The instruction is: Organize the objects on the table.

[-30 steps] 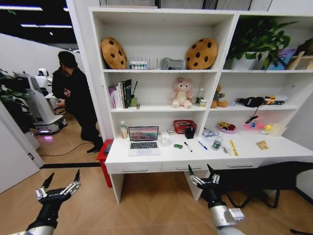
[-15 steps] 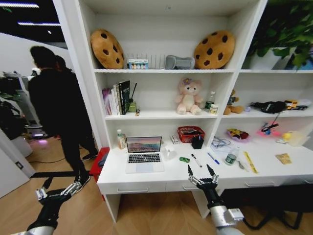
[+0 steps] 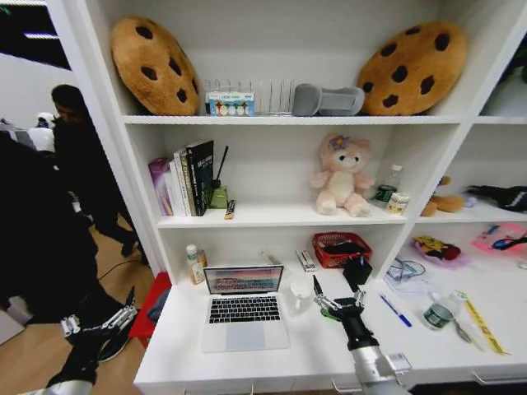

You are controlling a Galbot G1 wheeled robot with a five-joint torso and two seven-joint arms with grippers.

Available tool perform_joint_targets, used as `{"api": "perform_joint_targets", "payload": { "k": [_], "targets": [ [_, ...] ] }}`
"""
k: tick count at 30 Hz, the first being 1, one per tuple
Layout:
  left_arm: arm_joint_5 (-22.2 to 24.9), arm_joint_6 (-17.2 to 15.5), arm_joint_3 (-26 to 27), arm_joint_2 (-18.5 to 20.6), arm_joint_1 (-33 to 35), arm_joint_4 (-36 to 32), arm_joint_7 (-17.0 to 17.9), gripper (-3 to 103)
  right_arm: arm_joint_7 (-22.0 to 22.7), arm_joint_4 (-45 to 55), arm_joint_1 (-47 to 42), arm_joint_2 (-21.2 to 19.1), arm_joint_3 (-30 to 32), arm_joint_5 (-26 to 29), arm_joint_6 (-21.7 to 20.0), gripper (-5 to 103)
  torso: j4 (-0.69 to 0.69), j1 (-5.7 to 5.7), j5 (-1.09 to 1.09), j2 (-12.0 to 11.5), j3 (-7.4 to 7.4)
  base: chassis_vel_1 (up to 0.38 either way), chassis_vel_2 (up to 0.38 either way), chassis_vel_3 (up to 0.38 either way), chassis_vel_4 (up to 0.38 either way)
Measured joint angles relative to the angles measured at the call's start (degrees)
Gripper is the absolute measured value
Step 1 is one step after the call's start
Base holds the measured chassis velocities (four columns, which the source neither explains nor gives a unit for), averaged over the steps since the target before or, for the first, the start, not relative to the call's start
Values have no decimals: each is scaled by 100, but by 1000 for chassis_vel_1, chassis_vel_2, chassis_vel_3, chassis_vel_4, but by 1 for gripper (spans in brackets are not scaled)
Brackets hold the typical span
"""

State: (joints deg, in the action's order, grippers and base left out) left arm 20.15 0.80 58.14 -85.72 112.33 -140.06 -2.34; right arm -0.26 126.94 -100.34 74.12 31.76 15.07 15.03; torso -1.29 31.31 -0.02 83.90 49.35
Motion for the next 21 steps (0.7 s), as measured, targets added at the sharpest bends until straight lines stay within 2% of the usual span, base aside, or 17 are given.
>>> {"api": "perform_joint_targets", "payload": {
  "k": [2,6,8,9,10,14,15,17,19,20,21],
  "targets": [
    [16,7,31,26,-1,0,9,94,-13,-17,-14,-2,2,1,9,100,-1,-4,2,2,-1,0,0,0,0],
    [33,9,78,123,-1,0,14,98,-19,-55,-17,-16,27,10,24,100,2,-12,1,6,-4,60,-80,-63,48],
    [33,104,95,232,-1,30,-121,94,-16,-105,30,-35,71,68,27,100,2,-13,2,7,-4,74,-83,-52,62],
    [30,204,119,288,-1,62,-268,89,-8,-131,61,-45,100,106,27,100,2,-13,1,7,-4,0,0,0,0],
    [30,204,119,288,-1,62,-268,89,-8,-131,61,-45,100,106,27,100,2,-13,1,7,-4,0,0,0,0],
    [41,404,184,464,4,154,-580,67,2,-236,88,-70,181,180,64,100,1,-5,1,4,-1,0,0,0,0],
    [41,404,184,464,4,154,-580,67,2,-236,88,-70,181,180,64,100,1,-5,1,4,-1,0,0,0,0],
    [20,459,219,646,18,149,-738,56,-2,-292,97,-89,192,183,89,100,2,-4,2,3,-1,0,0,0,0],
    [19,462,221,734,20,132,-783,56,-2,-309,110,-100,194,185,91,100,2,-4,1,3,-1,0,0,0,0],
    [19,462,220,859,22,116,-824,45,-2,-331,132,-113,195,187,93,100,2,-4,1,3,-1,0,0,0,0],
    [23,462,215,1027,23,104,-890,45,-3,-355,158,-126,195,188,93,100,2,-5,2,3,-1,0,0,0,0]
  ]
}}
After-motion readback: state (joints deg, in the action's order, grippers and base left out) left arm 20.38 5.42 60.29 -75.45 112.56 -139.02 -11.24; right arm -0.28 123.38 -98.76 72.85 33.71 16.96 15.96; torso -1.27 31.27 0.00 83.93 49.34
